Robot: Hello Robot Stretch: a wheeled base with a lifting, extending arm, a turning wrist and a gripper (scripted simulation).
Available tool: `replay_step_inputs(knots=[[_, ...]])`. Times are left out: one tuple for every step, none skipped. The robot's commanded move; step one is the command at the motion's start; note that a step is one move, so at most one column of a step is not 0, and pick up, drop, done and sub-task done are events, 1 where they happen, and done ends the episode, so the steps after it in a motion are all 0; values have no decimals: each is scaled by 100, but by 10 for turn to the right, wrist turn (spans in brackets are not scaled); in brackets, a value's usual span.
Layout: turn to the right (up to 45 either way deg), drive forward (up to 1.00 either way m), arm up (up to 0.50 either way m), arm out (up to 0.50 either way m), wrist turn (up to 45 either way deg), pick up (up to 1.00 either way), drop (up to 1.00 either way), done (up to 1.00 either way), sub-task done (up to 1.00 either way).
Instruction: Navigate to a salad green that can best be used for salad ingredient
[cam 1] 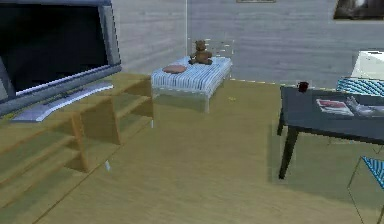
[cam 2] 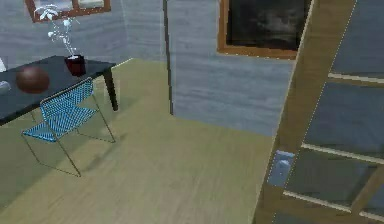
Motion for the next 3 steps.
replay_step_inputs(knots=[[450, 0, 0, 0, 0, 0, 0, 0, 0], [120, 0, 0, 0, 0, 0, 0, 0, 0], [30, 0, 0, 0, 0, 0, 0, 0, 0]])
